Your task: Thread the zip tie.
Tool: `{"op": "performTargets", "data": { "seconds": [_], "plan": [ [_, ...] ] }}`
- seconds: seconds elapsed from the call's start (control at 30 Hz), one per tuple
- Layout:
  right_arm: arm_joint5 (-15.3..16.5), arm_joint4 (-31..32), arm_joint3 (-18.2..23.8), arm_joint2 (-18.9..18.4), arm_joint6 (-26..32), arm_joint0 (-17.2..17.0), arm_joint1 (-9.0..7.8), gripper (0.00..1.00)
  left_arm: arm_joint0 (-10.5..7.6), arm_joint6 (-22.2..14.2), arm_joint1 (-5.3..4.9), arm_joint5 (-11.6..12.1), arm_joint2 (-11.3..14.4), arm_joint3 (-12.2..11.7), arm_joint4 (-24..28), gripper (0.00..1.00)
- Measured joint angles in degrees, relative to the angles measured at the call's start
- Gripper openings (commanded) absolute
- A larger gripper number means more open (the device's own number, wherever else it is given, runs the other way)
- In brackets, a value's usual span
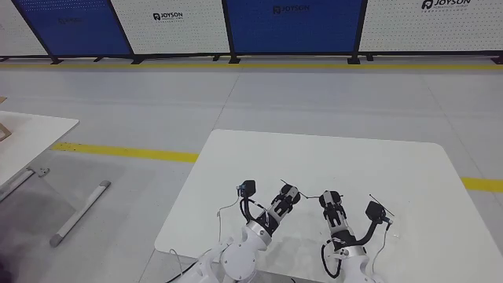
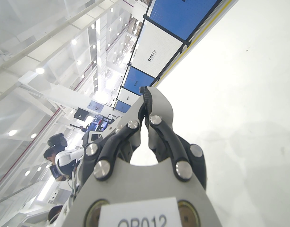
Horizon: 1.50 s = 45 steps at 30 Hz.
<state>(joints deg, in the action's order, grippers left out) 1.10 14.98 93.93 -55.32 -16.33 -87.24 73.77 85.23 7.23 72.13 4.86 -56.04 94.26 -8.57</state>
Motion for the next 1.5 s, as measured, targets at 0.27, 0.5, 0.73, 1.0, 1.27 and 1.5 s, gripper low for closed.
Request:
{"op": "performTargets", "data": {
  "seconds": [0.27,0.5,0.73,1.0,1.27,1.5],
  "plan": [
    [0.1,-0.1,0.0,-0.1,0.1,-0.1,0.03,0.0,0.22,1.1,0.07,0.7,-0.1,0.0,0.2,0.0],
    [1.3,-1.0,-0.2,-0.6,0.4,0.0,0.53,0.0,0.22,1.1,0.07,0.7,-0.1,0.0,0.2,0.0],
    [1.0,-1.3,-0.9,-0.7,1.5,0.5,1.06,0.0,0.22,1.1,0.07,0.7,-0.1,0.0,0.2,0.0],
    [1.8,-1.4,-0.6,-1.2,2.9,0.0,1.4,0.0,0.22,1.1,0.07,0.7,-0.1,0.0,0.2,0.0],
    [2.5,-0.8,0.6,-2.9,2.5,-1.7,1.47,0.0,0.22,1.1,0.07,0.7,-0.1,0.0,0.2,0.0],
    [2.1,-0.1,0.8,-3.2,3.2,-1.8,1.75,0.0,0.22,1.1,0.07,0.7,-0.1,0.0,0.2,0.0]
  ]
}}
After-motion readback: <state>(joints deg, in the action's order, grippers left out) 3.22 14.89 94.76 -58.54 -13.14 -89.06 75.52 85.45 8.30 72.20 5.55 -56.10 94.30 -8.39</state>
